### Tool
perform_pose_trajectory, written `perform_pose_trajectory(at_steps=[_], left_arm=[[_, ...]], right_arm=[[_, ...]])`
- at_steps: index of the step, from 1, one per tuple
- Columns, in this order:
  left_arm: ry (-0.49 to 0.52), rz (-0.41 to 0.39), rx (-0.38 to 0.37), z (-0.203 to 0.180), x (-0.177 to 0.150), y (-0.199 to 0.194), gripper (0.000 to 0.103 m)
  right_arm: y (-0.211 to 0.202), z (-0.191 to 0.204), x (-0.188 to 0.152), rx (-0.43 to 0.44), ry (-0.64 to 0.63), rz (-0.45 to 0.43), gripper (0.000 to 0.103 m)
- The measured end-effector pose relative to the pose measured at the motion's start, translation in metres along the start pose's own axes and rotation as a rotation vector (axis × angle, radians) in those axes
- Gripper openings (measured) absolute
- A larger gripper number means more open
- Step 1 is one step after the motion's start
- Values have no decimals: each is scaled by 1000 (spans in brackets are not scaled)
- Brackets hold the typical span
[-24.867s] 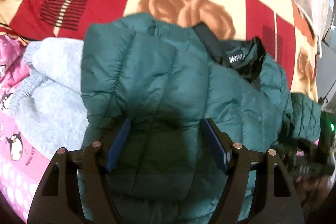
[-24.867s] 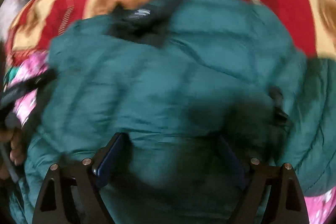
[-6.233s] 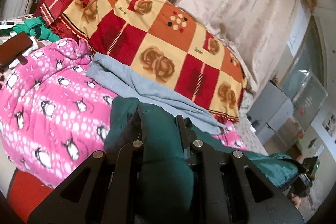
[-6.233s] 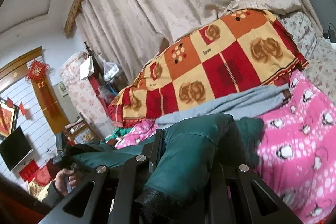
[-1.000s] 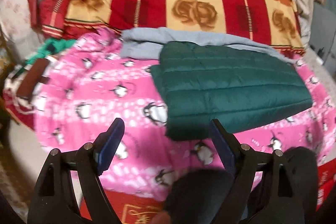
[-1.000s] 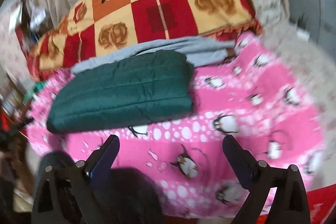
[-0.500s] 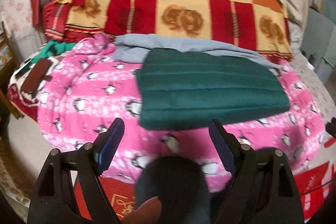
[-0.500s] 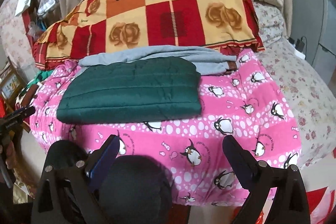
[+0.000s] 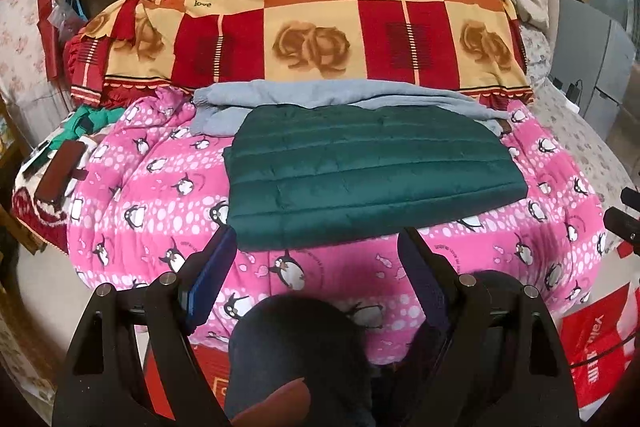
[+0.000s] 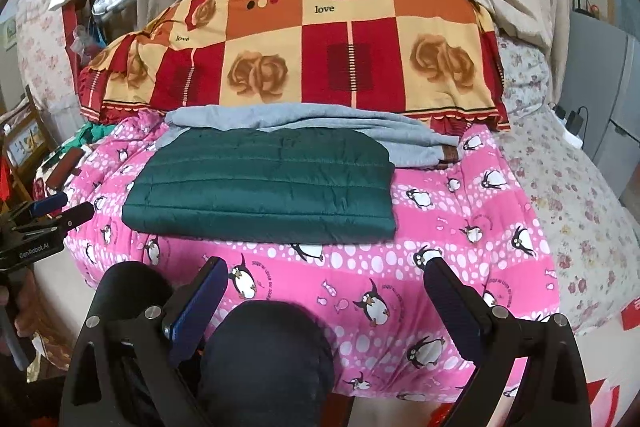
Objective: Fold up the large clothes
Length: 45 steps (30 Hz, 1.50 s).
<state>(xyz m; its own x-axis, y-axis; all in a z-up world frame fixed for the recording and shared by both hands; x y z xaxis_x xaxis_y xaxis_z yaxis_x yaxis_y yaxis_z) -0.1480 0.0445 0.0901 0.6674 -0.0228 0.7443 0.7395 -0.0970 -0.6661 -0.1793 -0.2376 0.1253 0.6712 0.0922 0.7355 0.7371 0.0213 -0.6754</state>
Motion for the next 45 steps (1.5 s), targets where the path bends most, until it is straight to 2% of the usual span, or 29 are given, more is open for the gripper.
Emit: perform_pose_trajectory(at_steps=[45], left_arm=[[-17, 10, 4, 8, 1, 5, 83]], right_arm=[[4, 14, 3, 37, -8, 3, 97]])
Point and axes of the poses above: each gripper's, at about its wrist camera, not at the fingertips, and y roughly the way its jaws point, z to its left, x to its top, the point moved 3 cm from there along y, roughly the way its jaws point, and after that the axes turned 2 degrees about z, right-handed, at the moved point
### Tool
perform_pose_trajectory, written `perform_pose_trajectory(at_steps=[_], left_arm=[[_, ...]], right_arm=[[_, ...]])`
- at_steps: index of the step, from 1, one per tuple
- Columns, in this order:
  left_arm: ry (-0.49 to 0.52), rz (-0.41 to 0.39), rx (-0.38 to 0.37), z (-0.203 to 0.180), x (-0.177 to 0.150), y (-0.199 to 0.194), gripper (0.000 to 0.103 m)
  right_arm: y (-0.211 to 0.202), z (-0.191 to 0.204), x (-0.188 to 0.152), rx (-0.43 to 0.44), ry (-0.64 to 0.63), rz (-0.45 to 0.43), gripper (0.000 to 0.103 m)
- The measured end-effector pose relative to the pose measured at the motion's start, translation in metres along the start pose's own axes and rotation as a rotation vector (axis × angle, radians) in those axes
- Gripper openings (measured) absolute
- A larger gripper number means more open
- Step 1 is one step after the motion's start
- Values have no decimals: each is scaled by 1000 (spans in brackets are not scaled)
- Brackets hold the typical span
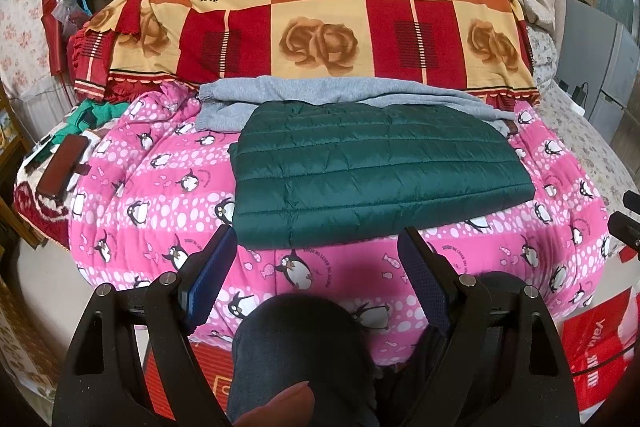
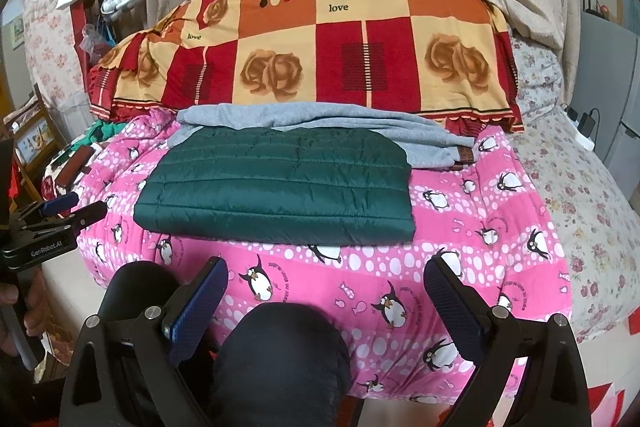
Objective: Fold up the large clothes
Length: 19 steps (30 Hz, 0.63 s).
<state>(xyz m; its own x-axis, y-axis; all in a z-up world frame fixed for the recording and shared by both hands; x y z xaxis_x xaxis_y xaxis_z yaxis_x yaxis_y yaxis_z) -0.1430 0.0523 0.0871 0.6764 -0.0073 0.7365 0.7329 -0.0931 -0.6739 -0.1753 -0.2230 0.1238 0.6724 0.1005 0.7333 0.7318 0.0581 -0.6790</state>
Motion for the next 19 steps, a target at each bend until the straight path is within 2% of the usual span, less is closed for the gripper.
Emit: perform_pose_trajectory(at_steps=[13, 19], left_arm=[[-7, 2, -25, 1, -3, 3, 83], [-3, -24, -24, 0, -3, -2, 83]], right_arm=[[-2, 4, 2, 0, -4, -3, 97], [-2, 4, 2, -1, -3, -2, 97]])
Point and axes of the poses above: each gripper's, at about its wrist camera, not at the fingertips, and y roughly the way its jaws point, z to its left, x to its top, the point moved 3 cm from there along y, roughly the way its jaws point, and after that the axes turned 2 degrees about z, right-handed, at the moved point
